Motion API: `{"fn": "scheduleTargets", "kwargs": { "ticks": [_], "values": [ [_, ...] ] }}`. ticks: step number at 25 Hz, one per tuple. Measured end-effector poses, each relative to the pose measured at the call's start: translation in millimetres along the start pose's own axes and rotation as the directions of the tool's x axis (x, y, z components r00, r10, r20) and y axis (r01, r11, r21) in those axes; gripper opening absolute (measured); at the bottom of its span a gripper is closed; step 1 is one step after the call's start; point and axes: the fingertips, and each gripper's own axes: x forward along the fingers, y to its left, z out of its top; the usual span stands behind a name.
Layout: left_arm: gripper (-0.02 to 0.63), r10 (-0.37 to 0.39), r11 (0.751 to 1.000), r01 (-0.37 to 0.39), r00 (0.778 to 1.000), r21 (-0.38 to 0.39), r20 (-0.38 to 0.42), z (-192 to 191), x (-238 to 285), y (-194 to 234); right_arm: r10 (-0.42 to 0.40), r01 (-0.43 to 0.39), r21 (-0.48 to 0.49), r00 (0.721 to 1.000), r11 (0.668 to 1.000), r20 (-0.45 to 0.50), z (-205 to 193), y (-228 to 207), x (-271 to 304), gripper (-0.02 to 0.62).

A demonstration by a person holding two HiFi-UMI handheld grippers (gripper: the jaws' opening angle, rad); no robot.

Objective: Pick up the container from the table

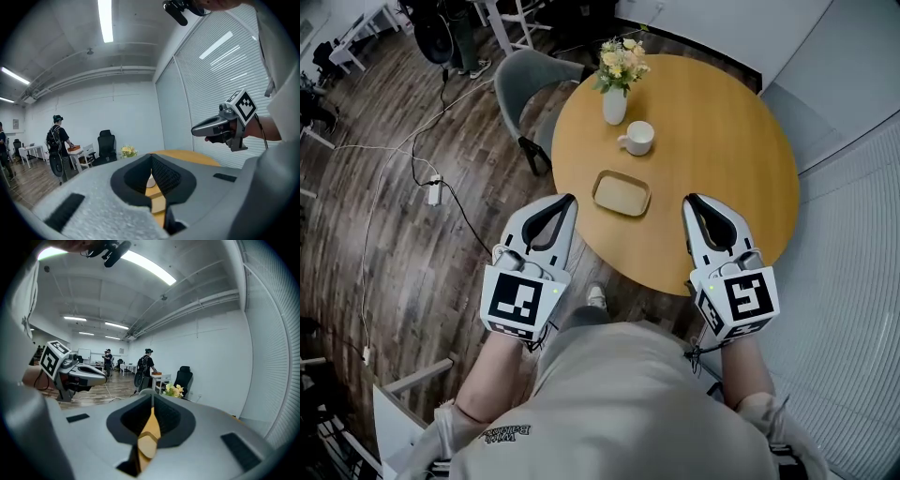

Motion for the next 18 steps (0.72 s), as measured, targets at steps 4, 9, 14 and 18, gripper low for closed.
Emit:
{"fn": "scheduleTargets", "kwargs": {
  "ticks": [4, 9, 14, 18],
  "values": [
    [0.021, -0.018, 1.000, 0.018, 1.000, 0.001, 0.005, -1.0, 10.6, 23.3, -0.036, 0.036, -0.001, 0.999, 0.999, 0.009, 12.8, -6.6, 22.9, 0.037],
    [0.021, -0.026, 1.000, 0.026, 1.000, -0.012, 0.008, -5.3, 15.8, 41.2, -0.077, 0.077, 0.015, 0.997, 0.997, 0.009, 14.5, -13.5, 36.9, 0.037],
    [0.021, -0.023, 1.000, 0.023, 1.000, 0.009, 0.012, -9.4, 17.2, 50.8, -0.078, 0.078, 0.006, 0.997, 0.997, -0.001, 15.1, -13.2, 39.1, 0.037],
    [0.021, -0.009, 1.000, 0.009, 1.000, -0.007, 0.007, -11.2, 21.1, 46.8, -0.054, 0.054, 0.015, 0.999, 0.998, -0.006, 10.0, -14.4, 38.8, 0.037]
  ]
}}
